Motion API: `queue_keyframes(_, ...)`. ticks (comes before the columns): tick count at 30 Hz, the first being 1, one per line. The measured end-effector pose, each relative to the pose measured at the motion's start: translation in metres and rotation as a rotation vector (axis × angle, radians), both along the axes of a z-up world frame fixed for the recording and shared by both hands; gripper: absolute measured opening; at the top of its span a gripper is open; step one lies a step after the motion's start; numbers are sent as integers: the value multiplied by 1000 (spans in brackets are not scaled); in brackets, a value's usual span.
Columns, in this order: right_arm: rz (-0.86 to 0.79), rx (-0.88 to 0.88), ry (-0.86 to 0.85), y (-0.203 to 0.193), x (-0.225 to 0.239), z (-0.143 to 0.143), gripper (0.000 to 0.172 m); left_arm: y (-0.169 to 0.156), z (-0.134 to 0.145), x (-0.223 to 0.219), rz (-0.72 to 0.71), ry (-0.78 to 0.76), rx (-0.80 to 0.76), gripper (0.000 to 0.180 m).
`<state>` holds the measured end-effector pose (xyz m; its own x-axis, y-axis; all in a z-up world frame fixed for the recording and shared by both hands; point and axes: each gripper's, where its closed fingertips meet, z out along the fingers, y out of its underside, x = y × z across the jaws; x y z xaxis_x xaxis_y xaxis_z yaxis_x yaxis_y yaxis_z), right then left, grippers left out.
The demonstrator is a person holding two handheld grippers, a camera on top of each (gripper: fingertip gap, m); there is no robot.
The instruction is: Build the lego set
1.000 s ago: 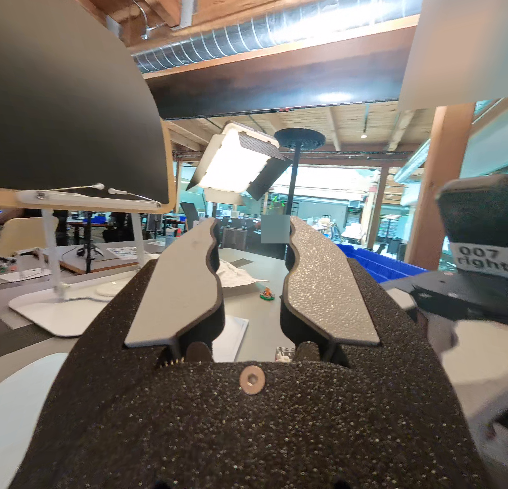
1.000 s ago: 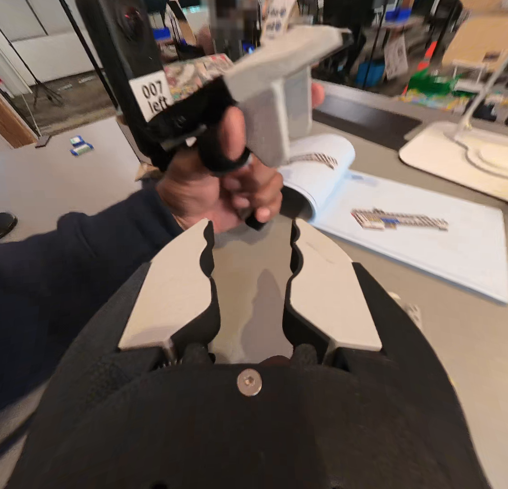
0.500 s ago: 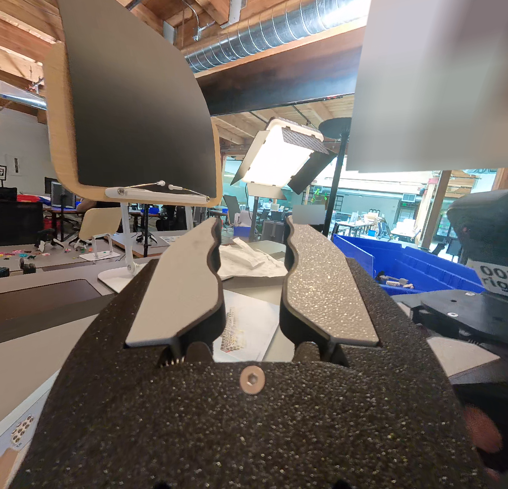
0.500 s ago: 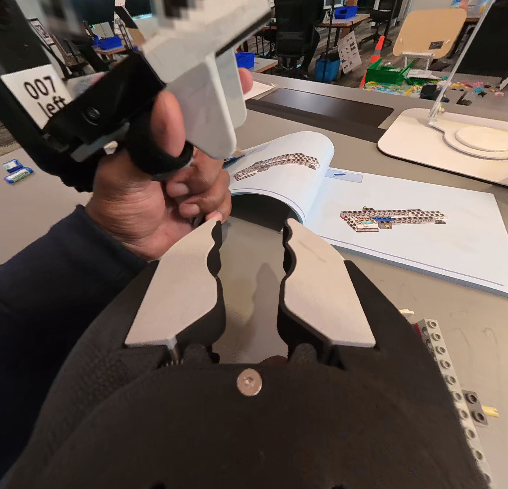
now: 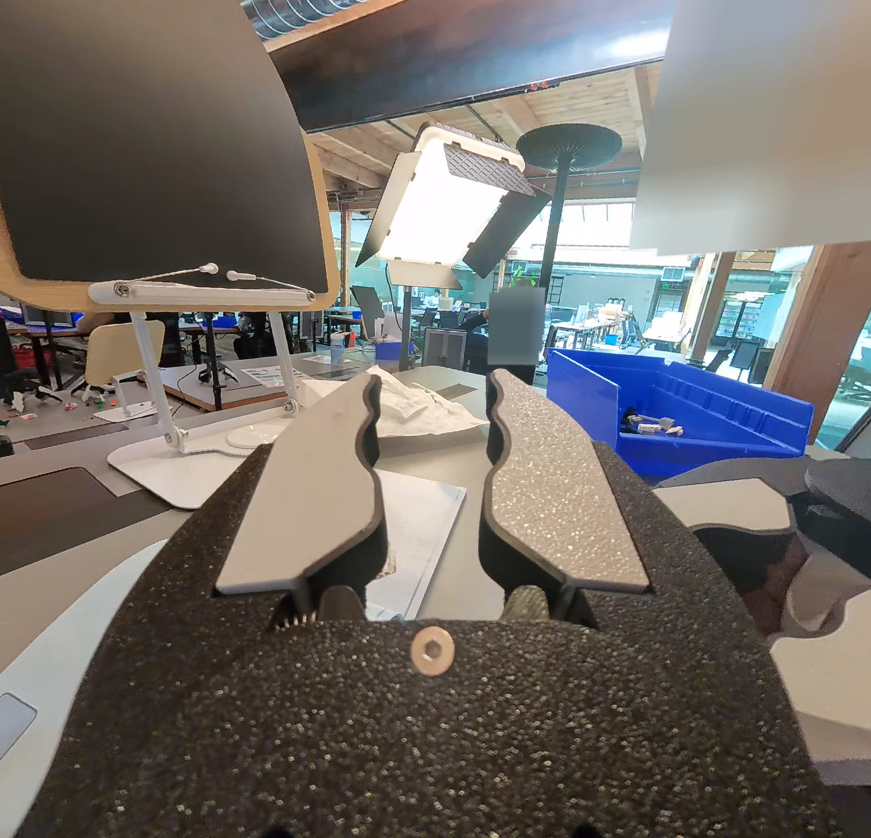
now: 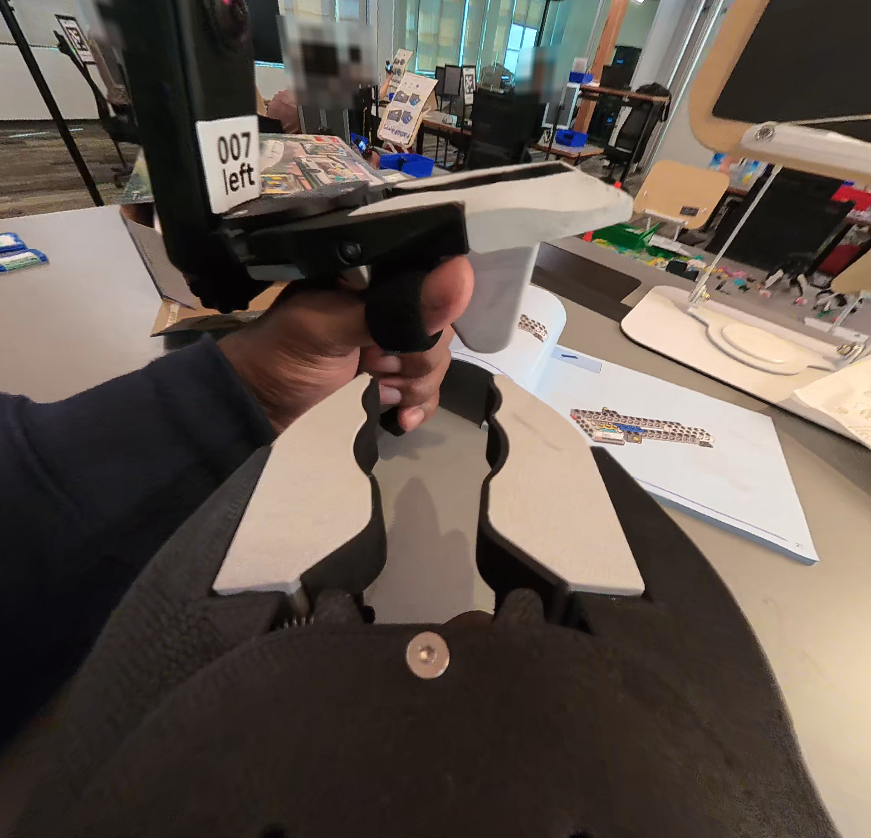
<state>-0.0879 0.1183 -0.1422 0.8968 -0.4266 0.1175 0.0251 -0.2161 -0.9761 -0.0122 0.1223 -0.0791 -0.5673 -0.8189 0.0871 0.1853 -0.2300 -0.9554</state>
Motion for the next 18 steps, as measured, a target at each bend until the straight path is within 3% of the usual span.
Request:
queue_keyframes(13, 40, 38, 52, -1, -1, 3, 43, 0, -6, 8, 29, 41, 5, 43)
queue_keyframes(18, 104, 157, 55, -14, 11, 50, 41, -7, -3, 7, 6, 30, -19, 42)
